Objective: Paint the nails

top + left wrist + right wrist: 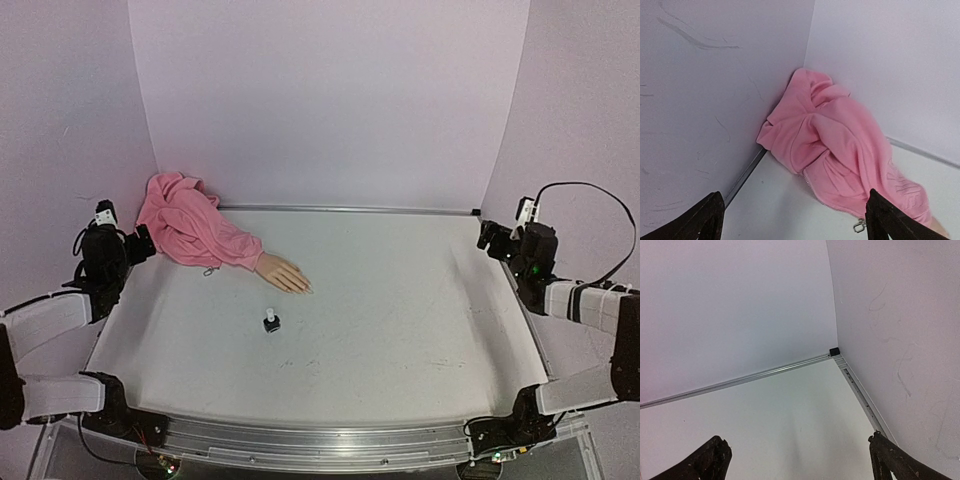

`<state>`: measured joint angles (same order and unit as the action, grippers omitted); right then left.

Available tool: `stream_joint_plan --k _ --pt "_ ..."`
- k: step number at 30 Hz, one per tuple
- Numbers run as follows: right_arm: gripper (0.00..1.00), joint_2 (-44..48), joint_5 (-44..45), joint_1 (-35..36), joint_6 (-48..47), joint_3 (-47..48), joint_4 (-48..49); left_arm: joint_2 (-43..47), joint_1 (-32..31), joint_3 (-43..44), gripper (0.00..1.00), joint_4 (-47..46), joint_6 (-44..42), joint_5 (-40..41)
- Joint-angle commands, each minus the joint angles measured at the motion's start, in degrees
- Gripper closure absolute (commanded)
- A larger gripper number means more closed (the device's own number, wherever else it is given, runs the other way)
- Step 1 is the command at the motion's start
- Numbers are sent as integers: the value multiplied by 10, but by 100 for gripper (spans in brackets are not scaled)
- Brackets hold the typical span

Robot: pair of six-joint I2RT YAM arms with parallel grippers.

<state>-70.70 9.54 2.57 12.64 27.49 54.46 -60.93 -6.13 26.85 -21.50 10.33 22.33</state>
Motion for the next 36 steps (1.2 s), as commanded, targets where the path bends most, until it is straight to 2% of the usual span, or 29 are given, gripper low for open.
stream_joint_plan --k 1,6,9,13,17,23,28,36 --pt "2 29 -29 3 53 44 -173 92 4 17 1 122 125 -17" --pt "2 40 -109 4 51 53 -238 147 4 9 1 142 136 -144" --pt "2 34 -132 11 46 68 -274 121 2 35 1 183 139 -251" --pt "2 40 -139 28 40 70 -287 76 -16 51 1 199 152 -336" --pt "2 25 -146 51 46 80 -292 38 -77 66 1 211 142 -345" --pt "2 -4 -136 100 49 94 -292 -22 -168 103 1 288 145 -340" --pt "2 -8 -130 122 54 102 -291 -52 -250 131 1 352 133 -279" --pt "2 8 -140 146 47 107 -283 -105 -329 163 1 362 135 -260"
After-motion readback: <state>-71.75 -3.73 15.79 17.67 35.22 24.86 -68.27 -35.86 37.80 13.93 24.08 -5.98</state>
